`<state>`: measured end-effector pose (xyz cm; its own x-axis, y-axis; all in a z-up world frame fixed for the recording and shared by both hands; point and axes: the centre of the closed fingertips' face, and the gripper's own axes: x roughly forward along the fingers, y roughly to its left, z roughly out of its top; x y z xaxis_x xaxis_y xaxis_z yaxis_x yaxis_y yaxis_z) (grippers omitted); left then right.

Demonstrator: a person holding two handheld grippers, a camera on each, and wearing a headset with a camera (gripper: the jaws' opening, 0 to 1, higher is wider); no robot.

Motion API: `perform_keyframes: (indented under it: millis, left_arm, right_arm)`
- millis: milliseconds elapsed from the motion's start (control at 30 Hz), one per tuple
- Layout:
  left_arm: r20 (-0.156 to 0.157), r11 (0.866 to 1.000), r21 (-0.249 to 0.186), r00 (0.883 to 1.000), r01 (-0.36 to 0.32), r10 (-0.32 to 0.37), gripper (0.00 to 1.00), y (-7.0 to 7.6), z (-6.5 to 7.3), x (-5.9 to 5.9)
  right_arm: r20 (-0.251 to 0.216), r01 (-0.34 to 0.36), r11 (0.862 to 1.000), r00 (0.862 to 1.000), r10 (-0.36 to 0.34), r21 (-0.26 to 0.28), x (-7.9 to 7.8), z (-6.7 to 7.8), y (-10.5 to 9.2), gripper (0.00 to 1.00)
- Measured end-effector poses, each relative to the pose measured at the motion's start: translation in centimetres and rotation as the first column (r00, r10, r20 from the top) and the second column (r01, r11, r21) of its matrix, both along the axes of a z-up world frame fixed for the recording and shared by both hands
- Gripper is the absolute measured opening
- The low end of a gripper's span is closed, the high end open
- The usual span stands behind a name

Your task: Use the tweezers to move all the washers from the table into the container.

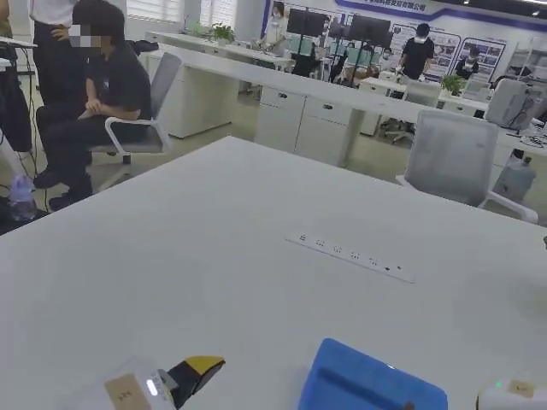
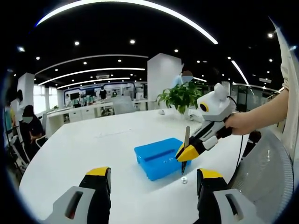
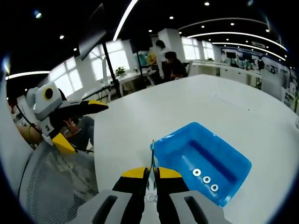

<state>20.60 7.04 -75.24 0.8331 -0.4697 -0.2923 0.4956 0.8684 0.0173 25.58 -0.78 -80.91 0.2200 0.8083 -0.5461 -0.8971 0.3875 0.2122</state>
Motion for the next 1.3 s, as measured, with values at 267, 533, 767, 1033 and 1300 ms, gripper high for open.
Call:
perform_keyframes:
  millis: [267,533,767,1033,1300]
  left_arm:
    - [-0.002,1.000,0.002,1.000,0.000,0.000,0.76,0.0,0.0,0.0]
    - [-0.005,1.000,0.002,1.000,0.004,-0.004,0.76,0.0,-0.1,0.0]
    - [-0.007,1.000,0.004,1.000,0.010,-0.009,0.75,-0.2,-0.2,0.0]
    - [-0.008,1.000,0.004,1.000,0.013,-0.013,0.76,-0.2,-0.2,-0.1]
    - [-0.004,0.999,-0.026,1.000,0.019,-0.019,0.76,-0.5,0.1,-0.1]
  right_arm:
    - [-0.030,-0.007,1.000,1.000,0.006,-0.016,-0.5,-1.1,-0.1,0.04]
    - [-0.048,-0.010,1.000,0.999,0.008,-0.029,-0.7,-1.9,-0.1,0.04]
    - [-0.057,-0.013,0.999,0.998,0.011,-0.042,-1.0,-2.5,-0.2,0.04]
    - [-0.049,-0.015,0.998,0.999,0.013,-0.053,-1.1,-2.9,-0.1,0.04]
    - [-0.015,-0.035,0.997,0.999,0.034,-0.070,-1.7,-2.8,0.0,0.05]
